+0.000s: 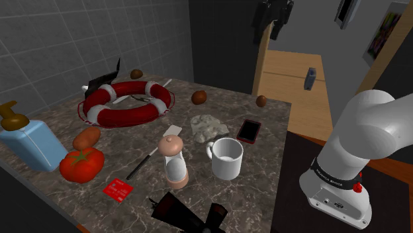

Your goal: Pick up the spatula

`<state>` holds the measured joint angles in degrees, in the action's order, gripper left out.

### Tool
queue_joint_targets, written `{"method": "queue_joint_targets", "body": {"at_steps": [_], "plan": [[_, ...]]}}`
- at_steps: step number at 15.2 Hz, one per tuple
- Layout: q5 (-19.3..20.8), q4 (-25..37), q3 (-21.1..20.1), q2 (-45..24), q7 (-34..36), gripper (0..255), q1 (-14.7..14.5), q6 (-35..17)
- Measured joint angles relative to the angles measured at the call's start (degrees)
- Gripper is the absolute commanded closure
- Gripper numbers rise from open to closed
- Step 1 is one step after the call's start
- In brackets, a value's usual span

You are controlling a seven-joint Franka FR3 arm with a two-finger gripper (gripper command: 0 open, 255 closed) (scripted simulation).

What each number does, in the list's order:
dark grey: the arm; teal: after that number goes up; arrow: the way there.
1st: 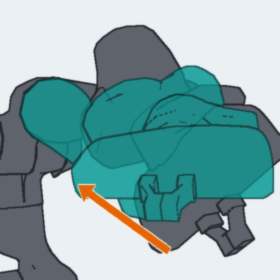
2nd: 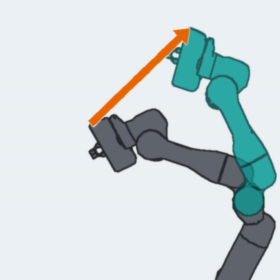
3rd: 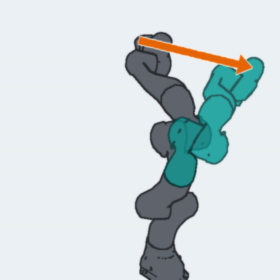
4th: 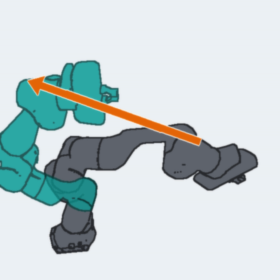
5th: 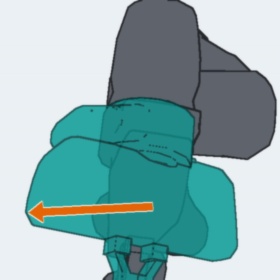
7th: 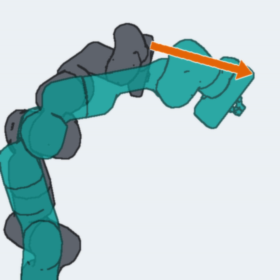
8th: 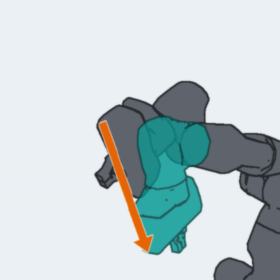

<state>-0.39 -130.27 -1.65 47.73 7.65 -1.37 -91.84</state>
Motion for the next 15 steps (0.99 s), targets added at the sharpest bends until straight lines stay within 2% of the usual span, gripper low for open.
{"method": "queue_joint_targets", "body": {"at_steps": [3,8,15], "plan": [[-1.0,-1.4,-1.6,0.2,2.8,0,0.3,-0.9],[-5.3,-5.4,-8.4,-1.2,14.6,0,1.3,-5.2],[-11.0,-7.2,-19.2,-8.4,32.3,0,3.1,-13.1]]}}
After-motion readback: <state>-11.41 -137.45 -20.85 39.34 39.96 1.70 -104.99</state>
